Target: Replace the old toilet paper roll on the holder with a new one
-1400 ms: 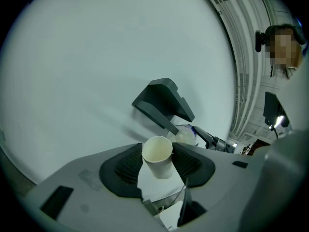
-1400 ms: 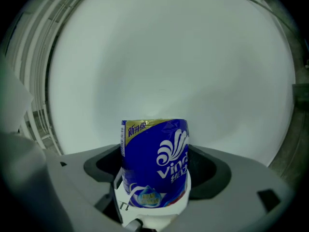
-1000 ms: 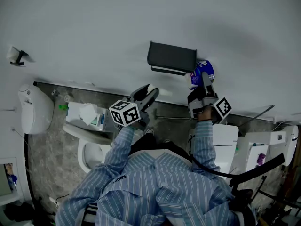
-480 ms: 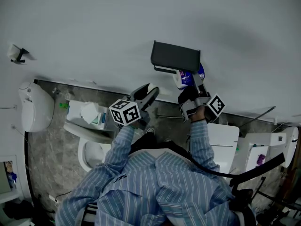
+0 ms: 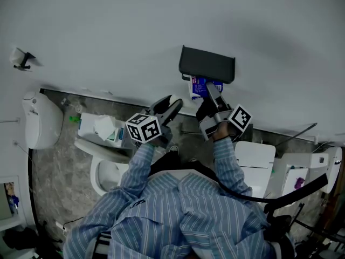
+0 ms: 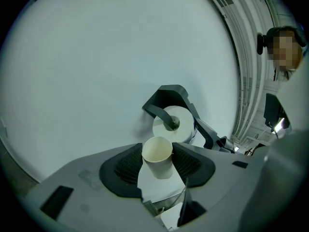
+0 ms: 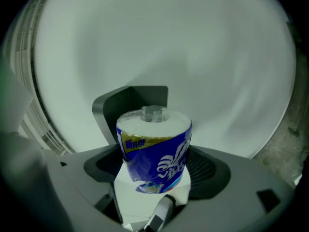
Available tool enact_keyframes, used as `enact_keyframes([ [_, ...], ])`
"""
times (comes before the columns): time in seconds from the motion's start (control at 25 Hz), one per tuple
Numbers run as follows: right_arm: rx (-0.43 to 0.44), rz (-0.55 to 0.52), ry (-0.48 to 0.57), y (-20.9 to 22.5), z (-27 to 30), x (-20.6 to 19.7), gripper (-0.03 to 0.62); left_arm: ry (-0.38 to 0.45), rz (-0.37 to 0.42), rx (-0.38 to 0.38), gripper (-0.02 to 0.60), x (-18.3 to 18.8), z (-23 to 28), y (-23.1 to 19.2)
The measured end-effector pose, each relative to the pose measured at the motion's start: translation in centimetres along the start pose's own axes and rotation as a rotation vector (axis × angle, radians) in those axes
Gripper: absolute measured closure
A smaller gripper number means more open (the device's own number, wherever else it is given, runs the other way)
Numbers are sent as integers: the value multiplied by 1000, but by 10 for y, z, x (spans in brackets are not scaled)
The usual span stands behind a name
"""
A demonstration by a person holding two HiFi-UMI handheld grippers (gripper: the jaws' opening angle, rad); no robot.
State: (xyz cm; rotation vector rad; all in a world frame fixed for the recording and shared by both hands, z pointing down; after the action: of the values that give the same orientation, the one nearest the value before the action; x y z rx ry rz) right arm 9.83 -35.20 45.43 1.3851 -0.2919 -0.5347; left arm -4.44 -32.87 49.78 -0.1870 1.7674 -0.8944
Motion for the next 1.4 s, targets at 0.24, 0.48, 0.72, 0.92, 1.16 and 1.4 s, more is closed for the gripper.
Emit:
enact_keyframes([
  [0.24,-6,-54,-57,-4,9,-19,186,9,-5,13,389,0,-8,-3],
  [0.48,-11,-80,-68,-4,10,-25,186,17,-4,27,390,-1,-14,-2],
  [0.72,-26,-162,-52,0,-2,-21,186,10,-6,30,390,-8,-15,5],
  [0.92,-38,-306,-86,-3,-9,-28,186,7,-6,32,390,-13,-15,11],
  [1.16,-51,-362,-90,-1,-32,-29,186,8,3,37,390,-22,-13,27],
  [1.4,-116,-509,-62,4,-70,-24,187,15,9,62,390,-34,-16,47],
])
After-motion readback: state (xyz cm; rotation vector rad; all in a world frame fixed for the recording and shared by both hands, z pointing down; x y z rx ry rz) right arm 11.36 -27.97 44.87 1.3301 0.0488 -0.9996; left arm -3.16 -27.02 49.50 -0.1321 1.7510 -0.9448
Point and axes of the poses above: the fingertips, and each gripper's own axes: z forward along the fingers, y to its right, x out of its top, the point moved 3 cm from there along -z, backward along the fingers, and after that the axes turned 15 degrees about -x, right-handed, at the moved point
